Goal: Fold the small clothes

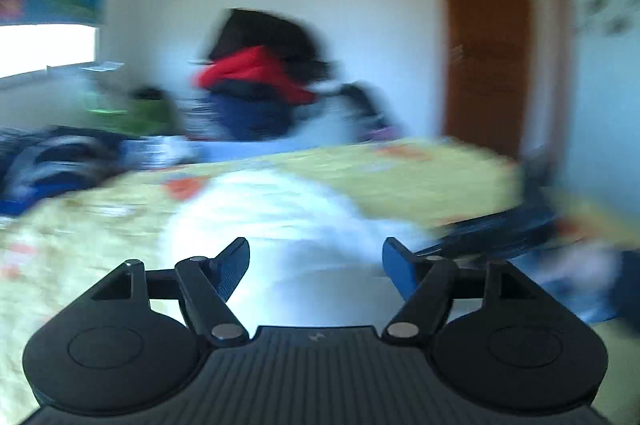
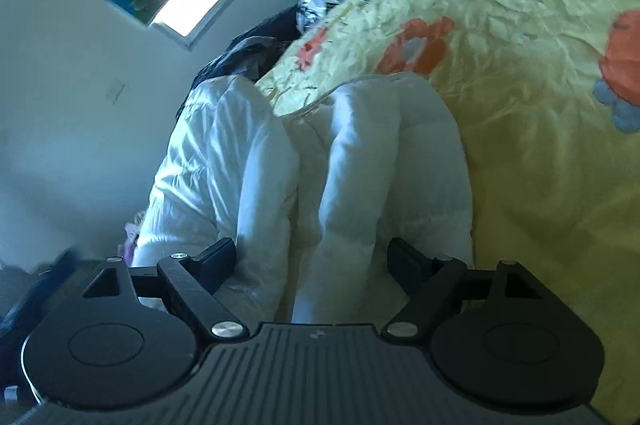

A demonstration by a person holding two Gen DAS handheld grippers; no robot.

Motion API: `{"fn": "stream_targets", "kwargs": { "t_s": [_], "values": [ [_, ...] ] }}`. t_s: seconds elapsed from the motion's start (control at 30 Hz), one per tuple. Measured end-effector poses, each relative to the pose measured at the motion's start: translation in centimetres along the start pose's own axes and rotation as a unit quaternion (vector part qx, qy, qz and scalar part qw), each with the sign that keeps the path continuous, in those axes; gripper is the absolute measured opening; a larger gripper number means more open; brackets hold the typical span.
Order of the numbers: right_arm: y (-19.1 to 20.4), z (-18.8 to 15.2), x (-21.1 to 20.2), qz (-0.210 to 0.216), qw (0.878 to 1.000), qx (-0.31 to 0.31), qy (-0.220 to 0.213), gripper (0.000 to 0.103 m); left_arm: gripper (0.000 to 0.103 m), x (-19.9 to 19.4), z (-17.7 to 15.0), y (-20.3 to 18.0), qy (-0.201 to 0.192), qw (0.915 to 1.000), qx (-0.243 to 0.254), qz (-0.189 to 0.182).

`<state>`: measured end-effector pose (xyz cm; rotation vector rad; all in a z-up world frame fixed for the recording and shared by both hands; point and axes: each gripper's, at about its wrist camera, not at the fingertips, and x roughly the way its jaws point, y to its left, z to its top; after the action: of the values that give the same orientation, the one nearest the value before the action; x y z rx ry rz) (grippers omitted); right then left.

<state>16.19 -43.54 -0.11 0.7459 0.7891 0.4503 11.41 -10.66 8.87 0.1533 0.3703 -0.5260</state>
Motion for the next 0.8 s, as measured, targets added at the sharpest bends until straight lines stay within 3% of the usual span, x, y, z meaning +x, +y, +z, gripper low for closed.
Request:
{"fn": "stream_targets", "kwargs": {
  "t_s": [0.07,0.13,0.2,0.3,0.37,0.4,0.47,0.53,0.6,0.67,0.73,0.8],
  "values": [
    [0.1,0.9,-1.3,-0.023,0.999,0.032,-0.026,0.084,0.071,3.4,-1.4,-0.2,0.043,0.9987,0.019,0.019],
    [1.1,1.8,-4.1,-0.041,0.994,0.029,-0.100,0.084,0.071,5.3,-2.9,-1.6,0.048,0.9977,0.043,0.022],
    [3.8,2.5,-7.1,-0.052,0.983,-0.015,-0.173,0.083,0.071,6.4,-3.5,-3.9,0.049,0.9951,0.081,0.029],
    [9.1,3.2,-9.5,-0.032,0.973,-0.104,-0.202,0.085,0.071,7.7,-3.3,-6.3,0.067,0.9902,0.122,0.009],
    [12.5,3.8,-9.6,0.032,0.977,-0.142,-0.154,0.103,0.071,8.9,-3.0,-6.8,0.078,0.9867,0.143,-0.005],
    [13.8,4.1,-9.1,0.096,0.979,-0.144,-0.106,0.102,0.071,8.8,-2.8,-6.7,0.081,0.9859,0.146,-0.011],
    [15.5,4.4,-8.0,0.223,0.966,-0.131,-0.024,0.102,0.071,9.4,-2.9,-5.8,0.087,0.9862,0.138,-0.028],
    [16.4,4.0,-6.7,0.297,0.947,-0.118,-0.003,0.103,0.071,9.7,-2.9,-4.7,0.093,0.9881,0.115,-0.042],
    [16.5,4.1,-5.0,0.286,0.953,-0.102,-0.004,0.103,0.071,9.8,-3.1,-4.3,0.092,0.9884,0.111,-0.047],
    [14.6,4.9,-2.3,0.274,0.961,-0.011,0.021,0.103,0.071,9.7,-3.5,-4.7,0.090,0.9881,0.117,-0.044],
    [11.6,4.8,-0.5,0.292,0.947,0.125,0.049,0.103,0.071,9.8,-3.7,-4.8,0.088,0.9879,0.120,-0.043],
    [10.6,3.3,-0.9,0.301,0.937,0.167,0.049,0.103,0.071,9.5,-4.0,-4.9,0.086,0.9883,0.117,-0.046]
  ]
}}
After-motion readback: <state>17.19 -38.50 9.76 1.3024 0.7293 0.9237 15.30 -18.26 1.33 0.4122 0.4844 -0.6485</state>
